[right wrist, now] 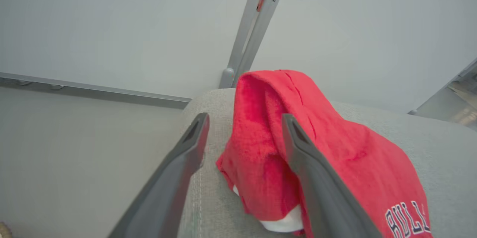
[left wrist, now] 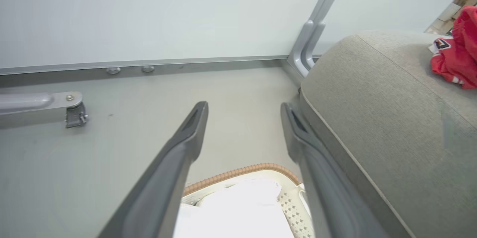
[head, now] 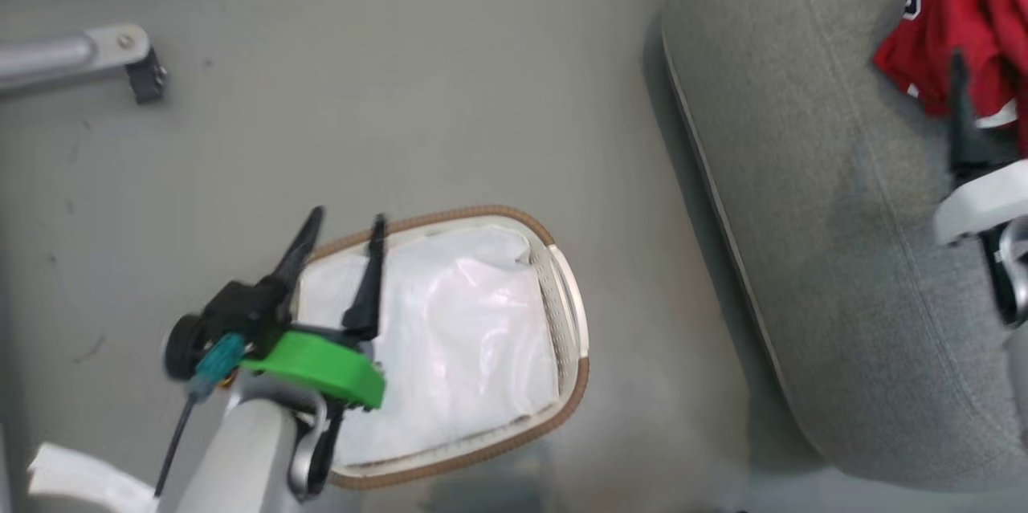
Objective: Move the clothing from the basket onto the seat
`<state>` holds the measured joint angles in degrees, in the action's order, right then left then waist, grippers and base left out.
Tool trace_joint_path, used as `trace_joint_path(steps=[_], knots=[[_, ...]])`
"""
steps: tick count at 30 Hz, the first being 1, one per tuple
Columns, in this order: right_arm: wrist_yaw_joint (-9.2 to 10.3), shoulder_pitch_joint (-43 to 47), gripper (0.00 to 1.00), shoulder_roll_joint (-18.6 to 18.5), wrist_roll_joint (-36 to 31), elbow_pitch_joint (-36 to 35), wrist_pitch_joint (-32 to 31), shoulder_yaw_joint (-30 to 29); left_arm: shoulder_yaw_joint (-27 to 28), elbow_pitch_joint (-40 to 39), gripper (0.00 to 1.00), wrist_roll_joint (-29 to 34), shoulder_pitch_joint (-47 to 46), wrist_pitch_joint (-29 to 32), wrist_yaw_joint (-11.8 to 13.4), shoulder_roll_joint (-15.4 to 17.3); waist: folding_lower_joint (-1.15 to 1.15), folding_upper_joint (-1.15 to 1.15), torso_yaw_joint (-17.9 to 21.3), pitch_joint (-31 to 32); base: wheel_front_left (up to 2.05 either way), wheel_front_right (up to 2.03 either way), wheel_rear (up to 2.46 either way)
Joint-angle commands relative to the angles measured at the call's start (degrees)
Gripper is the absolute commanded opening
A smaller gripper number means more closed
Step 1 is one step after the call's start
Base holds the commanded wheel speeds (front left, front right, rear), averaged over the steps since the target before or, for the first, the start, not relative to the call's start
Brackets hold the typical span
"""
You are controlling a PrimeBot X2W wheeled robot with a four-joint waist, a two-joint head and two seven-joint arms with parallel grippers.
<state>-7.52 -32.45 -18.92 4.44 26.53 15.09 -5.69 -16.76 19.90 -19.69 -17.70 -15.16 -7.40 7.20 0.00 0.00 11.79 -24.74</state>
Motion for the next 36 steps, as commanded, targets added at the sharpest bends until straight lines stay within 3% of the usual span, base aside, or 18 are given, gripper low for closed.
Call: trace_joint_path(steps=[1, 6, 12, 18, 26, 27, 32, 36], knots=[[0.06, 2.3, 1.00, 0.5, 0.8, -1.9, 0.1, 0.9, 2.5, -0.6, 1.00, 1.8, 2.2, 0.0, 0.2, -0.3, 0.00, 0.00, -2.5, 7.2, 0.00, 0.00, 0.00], [0.05, 5.6, 1.00, 4.5, 3.0, -6.7, 0.1, 5.7, 11.6, -2.7, 1.00, 6.0, 7.0, 0.0, 0.9, -2.5, 0.00, 0.00, -5.1, 11.1, 0.00, 0.00, 0.00], [0.05, 9.8, 1.00, 9.1, 4.0, -7.1, 0.1, 7.9, 18.2, -3.7, 1.00, 8.8, 10.3, 0.0, 1.2, -3.8, 0.00, 0.00, -8.2, 13.9, 0.00, 0.00, 0.00], [0.05, 14.8, 1.00, 11.9, 4.1, -5.9, 0.1, 8.2, 21.4, -3.0, 1.00, 9.3, 12.9, 0.0, 0.9, -4.2, 0.00, 0.00, -9.6, 16.1, 0.00, 0.00, 0.00], [0.05, 20.3, 1.00, 13.8, 4.3, -3.9, 0.1, 7.0, 20.8, -1.6, 1.00, 5.9, 16.8, 0.0, 0.5, -4.2, 0.00, 0.00, -9.4, 19.0, 0.00, 0.00, 0.00], [0.01, 19.9, 0.00, 14.0, 4.1, -3.9, 0.0, 7.1, 20.6, -1.5, 0.00, 5.8, 16.2, 0.0, 0.6, -4.3, 0.00, 0.00, -9.2, 18.3, 0.00, 0.00, 0.00], [0.00, 21.5, 0.00, 14.8, 4.6, -1.7, -0.4, 7.2, 20.5, 1.0, 0.00, 5.2, 16.4, 0.2, 0.6, -4.7, 0.00, 0.00, -9.3, 18.5, 0.00, 0.00, 0.00], [0.00, 21.5, 0.00, 14.9, 9.1, -2.1, -1.8, 6.4, 21.0, 0.9, 0.00, 1.0, 15.9, 1.7, 0.6, -4.7, 0.00, 0.00, -9.3, 18.7, 0.00, 0.00, 0.00]])
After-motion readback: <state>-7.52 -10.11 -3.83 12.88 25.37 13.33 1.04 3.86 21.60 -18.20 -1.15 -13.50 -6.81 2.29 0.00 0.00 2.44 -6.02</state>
